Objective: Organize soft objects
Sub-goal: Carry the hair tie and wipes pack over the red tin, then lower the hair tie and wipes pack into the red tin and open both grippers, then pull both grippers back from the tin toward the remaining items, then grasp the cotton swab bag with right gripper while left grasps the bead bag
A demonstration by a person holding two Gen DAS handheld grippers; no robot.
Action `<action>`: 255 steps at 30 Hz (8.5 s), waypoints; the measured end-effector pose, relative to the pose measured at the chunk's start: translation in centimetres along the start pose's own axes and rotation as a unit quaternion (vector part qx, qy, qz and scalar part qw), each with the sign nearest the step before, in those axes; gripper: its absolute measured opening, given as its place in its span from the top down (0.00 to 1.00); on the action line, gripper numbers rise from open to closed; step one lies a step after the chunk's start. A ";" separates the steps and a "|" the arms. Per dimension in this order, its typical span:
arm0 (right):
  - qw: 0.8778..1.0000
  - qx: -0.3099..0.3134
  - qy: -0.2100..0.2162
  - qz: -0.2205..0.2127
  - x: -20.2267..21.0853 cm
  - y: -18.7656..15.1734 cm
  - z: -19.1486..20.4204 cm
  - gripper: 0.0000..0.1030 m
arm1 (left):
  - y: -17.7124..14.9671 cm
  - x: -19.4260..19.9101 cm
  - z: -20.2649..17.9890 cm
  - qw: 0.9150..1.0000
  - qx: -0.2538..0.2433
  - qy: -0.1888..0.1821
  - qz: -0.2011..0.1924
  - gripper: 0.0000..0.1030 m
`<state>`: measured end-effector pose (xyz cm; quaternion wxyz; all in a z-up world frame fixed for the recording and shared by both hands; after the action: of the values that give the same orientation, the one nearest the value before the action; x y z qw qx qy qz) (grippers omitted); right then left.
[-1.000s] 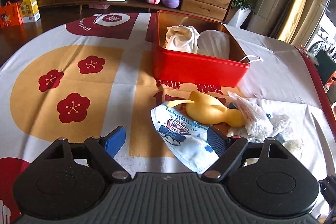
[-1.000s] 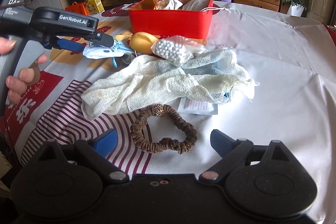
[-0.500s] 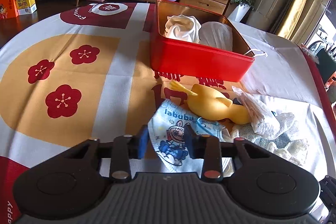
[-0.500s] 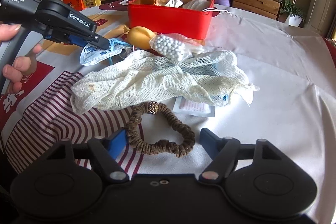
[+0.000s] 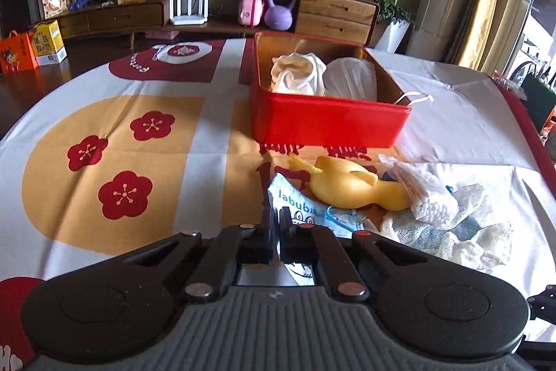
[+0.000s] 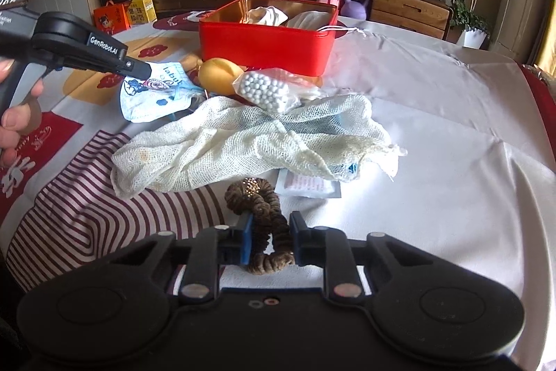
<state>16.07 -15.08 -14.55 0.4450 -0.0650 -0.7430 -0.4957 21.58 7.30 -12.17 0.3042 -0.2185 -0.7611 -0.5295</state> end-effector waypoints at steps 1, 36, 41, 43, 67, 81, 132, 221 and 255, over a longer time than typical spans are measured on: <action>1.000 -0.004 0.001 -0.003 0.2 0.0 -0.1 0.83 | 0.1 0.2 0.0 1.000 0.000 -0.001 -0.002 0.98; 0.993 -0.057 0.048 -0.089 6.9 5.9 -3.2 0.85 | 4.5 8.4 -1.2 0.995 -0.037 -0.066 -0.066 0.99; 0.993 -0.054 0.046 -0.096 6.9 7.5 -3.8 0.85 | 5.6 8.6 -1.8 0.994 -0.039 -0.076 -0.067 0.99; 0.993 -0.051 0.044 -0.100 6.9 8.2 -4.0 0.85 | 6.2 8.5 -2.1 0.994 -0.041 -0.077 -0.068 0.99; 0.991 -0.052 0.031 -0.121 2.1 17.7 -8.0 0.85 | 13.6 5.3 -6.3 0.987 -0.107 -0.085 -0.088 0.99; 0.994 -0.046 0.018 -0.100 -4.8 20.1 -8.7 0.85 | 18.1 -1.2 -8.0 0.986 -0.113 -0.065 -0.100 0.99; 0.999 -0.011 0.034 -0.028 -15.2 19.7 -6.7 0.56 | 14.6 -16.0 -6.1 0.995 -0.085 -0.048 0.032 0.97; 0.993 -0.059 0.052 -0.087 4.7 4.6 -1.3 0.00 | -2.0 6.3 -1.9 0.998 -0.012 -0.055 -0.022 0.14; 0.984 -0.165 0.063 -0.010 -6.9 8.7 -3.9 0.30 | -3.3 -2.8 -0.9 1.000 -0.017 -0.013 0.004 0.19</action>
<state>27.17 -11.49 -13.23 0.4694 -0.0990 -0.6218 -0.6191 21.66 5.28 -16.11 0.2923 -0.2339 -0.7551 -0.5382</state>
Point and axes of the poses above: each gripper's, at about its wrist camera, not at the fingertips, and x roughly against the way its jaws point, z to its left, y to its top, the point moved 3 cm from there along -x, roughly the way its jaws point, and after that the axes turned 10 degrees about x, right-handed, at the moved point
